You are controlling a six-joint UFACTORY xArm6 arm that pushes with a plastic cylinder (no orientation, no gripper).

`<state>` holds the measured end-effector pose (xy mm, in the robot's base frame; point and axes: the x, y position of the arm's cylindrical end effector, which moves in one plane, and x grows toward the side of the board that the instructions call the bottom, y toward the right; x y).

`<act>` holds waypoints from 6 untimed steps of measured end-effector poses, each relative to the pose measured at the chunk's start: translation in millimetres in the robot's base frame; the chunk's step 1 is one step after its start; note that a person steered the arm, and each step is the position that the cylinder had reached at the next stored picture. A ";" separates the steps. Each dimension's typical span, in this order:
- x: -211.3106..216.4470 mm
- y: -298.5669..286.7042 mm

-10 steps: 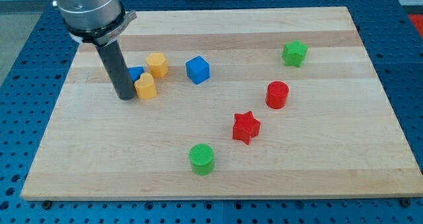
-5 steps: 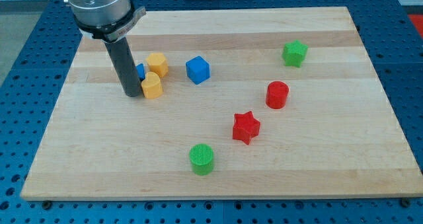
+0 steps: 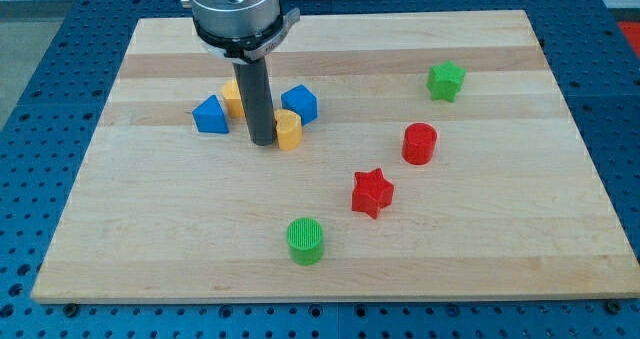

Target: Move blue triangle into blue cube

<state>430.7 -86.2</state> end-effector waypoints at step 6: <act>-36.1 -119.9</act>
<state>394.5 -206.1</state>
